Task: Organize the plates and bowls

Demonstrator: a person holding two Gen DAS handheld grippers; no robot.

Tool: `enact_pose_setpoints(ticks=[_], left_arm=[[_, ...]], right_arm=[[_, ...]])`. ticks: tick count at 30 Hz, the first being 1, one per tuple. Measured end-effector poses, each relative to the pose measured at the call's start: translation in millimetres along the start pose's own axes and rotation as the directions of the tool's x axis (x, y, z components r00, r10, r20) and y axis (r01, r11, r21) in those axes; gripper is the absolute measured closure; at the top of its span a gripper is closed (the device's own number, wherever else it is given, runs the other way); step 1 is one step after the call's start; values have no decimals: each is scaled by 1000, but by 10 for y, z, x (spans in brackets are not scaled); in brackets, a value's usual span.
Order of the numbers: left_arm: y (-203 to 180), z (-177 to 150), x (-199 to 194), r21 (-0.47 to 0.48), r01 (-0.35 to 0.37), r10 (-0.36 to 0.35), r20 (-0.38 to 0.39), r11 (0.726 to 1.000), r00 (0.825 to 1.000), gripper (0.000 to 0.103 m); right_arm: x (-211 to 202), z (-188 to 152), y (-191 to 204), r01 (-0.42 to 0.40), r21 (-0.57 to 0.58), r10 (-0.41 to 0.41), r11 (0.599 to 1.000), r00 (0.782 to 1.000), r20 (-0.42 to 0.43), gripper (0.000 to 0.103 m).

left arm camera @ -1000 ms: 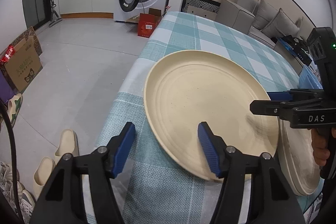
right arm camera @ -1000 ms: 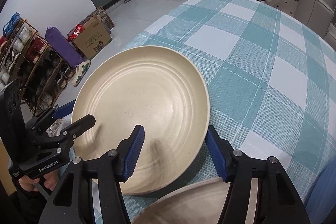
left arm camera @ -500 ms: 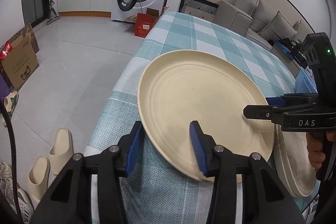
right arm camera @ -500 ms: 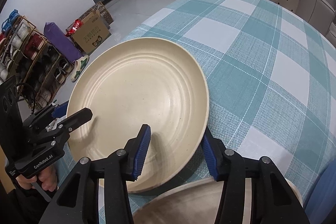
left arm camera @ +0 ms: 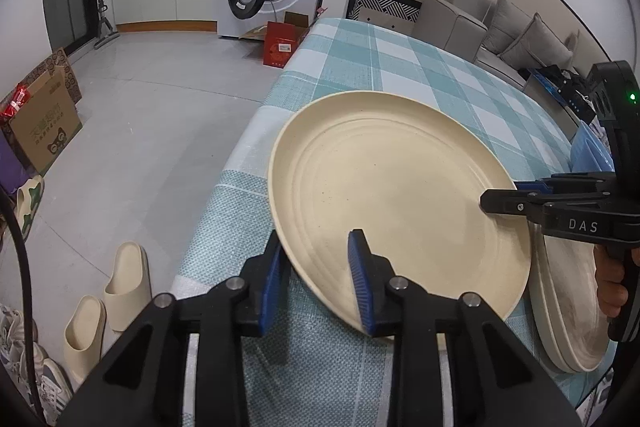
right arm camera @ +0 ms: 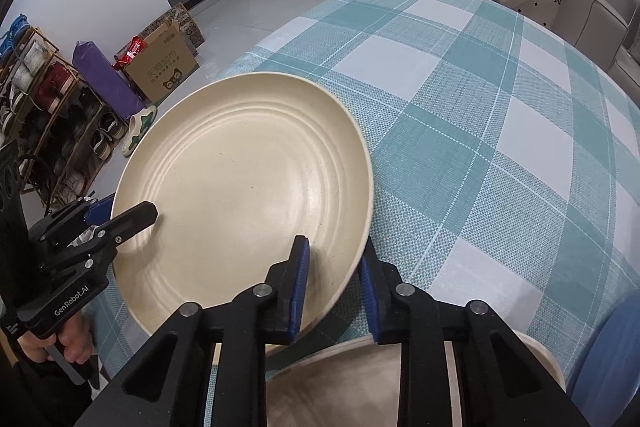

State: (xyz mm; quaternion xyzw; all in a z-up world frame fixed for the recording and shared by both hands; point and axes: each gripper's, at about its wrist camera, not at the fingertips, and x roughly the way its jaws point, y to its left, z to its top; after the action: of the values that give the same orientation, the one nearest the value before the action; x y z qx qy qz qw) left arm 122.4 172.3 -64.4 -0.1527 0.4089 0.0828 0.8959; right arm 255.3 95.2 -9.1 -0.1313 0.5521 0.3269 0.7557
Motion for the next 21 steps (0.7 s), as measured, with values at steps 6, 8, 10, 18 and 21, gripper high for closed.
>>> enact_pose_setpoints(ticks=[6,8,10,18,21], left_arm=[[28,12,-1,-13,2,-2,-8,1000,1000,81],[24,14,-3,-13,1,-1,-9,1000,1000,82],[22,16,-7,-13,0,0,-12,1000,1000,82],[27,28,-56,-13,-7,7,-6,1000,1000,82],[21,41,-87,-11,-8,8,-1,1000,1000,82]], right_arm=[[-10,-6,-44,-7,18,7,1000,1000,2,86],[-10,-7,-46,-5,19,5,1000,1000,0,86],[-15,-9,-45,-6,20,6,1000,1000,-1,87],[-48,5,-13,-3,12,3,1000,1000,3,87],[-88,9,4,-1,9,1,1000,1000,8,87]])
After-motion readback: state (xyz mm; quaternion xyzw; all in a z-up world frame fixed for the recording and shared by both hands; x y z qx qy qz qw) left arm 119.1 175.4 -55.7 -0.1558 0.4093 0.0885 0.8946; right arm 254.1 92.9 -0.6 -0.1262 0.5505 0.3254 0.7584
